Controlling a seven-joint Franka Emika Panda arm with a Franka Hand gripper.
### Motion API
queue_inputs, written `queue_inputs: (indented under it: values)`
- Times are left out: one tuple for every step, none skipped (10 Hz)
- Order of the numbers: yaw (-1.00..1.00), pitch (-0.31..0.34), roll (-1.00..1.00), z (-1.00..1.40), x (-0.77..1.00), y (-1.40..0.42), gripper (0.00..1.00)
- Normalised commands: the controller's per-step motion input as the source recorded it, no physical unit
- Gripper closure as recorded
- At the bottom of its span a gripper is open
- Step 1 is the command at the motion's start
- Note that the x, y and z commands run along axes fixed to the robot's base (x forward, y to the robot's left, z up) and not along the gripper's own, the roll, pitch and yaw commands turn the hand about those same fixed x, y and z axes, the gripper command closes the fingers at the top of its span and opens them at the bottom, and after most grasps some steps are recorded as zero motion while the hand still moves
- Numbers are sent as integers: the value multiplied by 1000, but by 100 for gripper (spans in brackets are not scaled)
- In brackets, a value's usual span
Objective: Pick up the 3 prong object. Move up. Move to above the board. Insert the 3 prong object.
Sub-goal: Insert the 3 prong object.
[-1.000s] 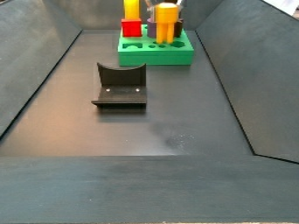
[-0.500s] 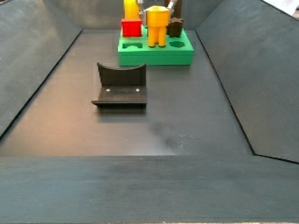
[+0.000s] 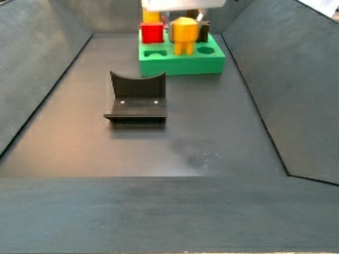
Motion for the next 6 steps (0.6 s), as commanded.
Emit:
queue_inputs:
  values:
    - [-154,-141,-116,-620,-86,71,100]
    - [-43,-134,-107,-586,0,29,100]
    - [0,-110,-6,-523,0,0,100]
    - [0,-110,0,-451,-9,0,100]
    - [26,-194,-47,-151,-20,0,100]
    - [0,0,0,0,0,3,100]
